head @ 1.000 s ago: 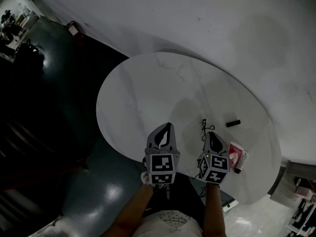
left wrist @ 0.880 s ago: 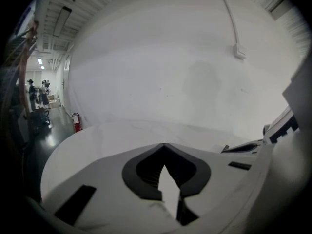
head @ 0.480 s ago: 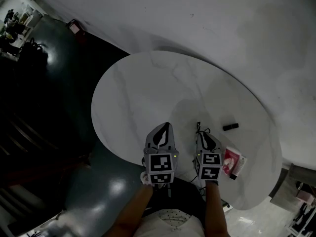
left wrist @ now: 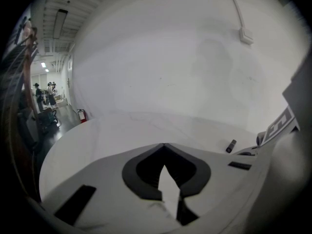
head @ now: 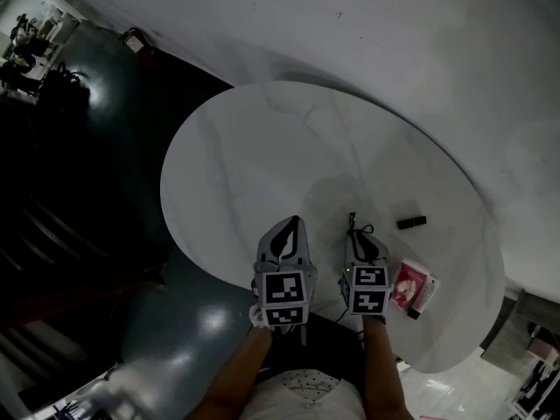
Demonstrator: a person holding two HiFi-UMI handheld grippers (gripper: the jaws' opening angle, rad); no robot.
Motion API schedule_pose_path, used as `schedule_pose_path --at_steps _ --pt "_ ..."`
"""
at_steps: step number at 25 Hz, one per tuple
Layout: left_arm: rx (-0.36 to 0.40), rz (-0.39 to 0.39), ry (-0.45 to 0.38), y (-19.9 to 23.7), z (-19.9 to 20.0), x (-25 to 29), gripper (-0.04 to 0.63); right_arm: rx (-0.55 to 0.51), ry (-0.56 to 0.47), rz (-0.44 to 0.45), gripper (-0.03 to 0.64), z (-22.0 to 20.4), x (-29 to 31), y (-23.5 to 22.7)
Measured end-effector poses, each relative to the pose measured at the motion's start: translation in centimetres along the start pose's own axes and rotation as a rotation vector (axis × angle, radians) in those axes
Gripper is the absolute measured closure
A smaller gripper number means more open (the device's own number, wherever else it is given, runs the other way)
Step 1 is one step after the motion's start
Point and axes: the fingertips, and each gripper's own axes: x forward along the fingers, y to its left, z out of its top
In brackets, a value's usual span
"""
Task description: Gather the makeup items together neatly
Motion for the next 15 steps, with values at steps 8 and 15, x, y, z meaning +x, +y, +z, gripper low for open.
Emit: schedule_pose_path --at_steps 8,15 --pt "0.0 -0.008 0.015 0.5 0.0 0.9 0.558 -0.04 0.056 -0.023 0.541 -1.0 0.9 0.2" --pt "0.002 -0.039 0.036 1.1 -0.2 1.9 0.558 -0.072 0.055 -0.077 0.58 -0.8 1.1 -0.1"
